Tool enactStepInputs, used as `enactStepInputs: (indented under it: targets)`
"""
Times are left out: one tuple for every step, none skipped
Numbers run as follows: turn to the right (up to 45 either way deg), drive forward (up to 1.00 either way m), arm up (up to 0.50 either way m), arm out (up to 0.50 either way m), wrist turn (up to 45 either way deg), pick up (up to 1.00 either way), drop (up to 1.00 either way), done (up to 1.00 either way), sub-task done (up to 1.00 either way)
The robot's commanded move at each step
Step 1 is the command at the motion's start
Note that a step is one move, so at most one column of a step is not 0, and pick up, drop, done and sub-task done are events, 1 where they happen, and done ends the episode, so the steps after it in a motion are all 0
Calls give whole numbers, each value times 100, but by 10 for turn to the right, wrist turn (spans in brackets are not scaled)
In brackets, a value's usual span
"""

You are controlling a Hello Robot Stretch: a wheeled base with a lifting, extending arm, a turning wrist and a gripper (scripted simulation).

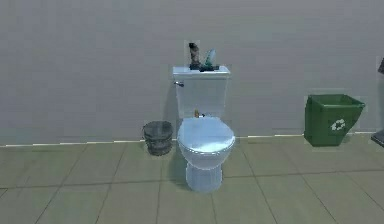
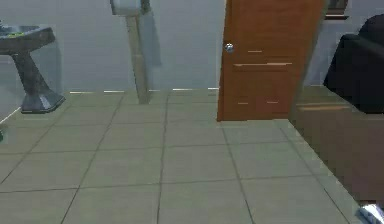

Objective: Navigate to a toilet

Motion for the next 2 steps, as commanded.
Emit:
enactStepInputs:
  targets:
    - [0,65,0,0,0,0,0,0,0]
    - [0,0,0,0,0,0,0,100,0]
